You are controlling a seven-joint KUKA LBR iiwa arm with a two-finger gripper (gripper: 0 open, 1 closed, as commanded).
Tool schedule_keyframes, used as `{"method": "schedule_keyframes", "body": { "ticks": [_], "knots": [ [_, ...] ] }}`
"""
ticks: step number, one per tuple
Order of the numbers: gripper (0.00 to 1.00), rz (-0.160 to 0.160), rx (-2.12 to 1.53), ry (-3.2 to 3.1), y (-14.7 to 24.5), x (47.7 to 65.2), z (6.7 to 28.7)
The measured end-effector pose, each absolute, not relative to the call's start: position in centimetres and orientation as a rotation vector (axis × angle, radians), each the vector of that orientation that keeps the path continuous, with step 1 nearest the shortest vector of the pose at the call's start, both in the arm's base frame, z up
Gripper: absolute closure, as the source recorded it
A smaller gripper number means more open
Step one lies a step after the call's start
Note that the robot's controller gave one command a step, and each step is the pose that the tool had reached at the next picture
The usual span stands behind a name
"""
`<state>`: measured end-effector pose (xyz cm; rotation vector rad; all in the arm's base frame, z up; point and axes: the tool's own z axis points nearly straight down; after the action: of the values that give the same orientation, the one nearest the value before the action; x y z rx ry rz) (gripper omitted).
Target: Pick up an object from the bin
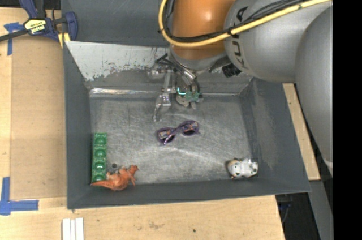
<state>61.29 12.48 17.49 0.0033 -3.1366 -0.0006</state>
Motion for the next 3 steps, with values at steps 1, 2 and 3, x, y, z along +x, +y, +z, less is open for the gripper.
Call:
{"method": "schedule_keyframes", "body": {
  "ticks": [1,2,3],
  "knots": [
    [0.0,-0.002,0.0,-3.145,12.4,61.5,17.9],
    [0.0,-0.001,0.181,-3.142,9.0,59.6,12.9],
    [0.0,-0.001,0.133,-3.137,6.2,58.4,13.1]
  ]
}}
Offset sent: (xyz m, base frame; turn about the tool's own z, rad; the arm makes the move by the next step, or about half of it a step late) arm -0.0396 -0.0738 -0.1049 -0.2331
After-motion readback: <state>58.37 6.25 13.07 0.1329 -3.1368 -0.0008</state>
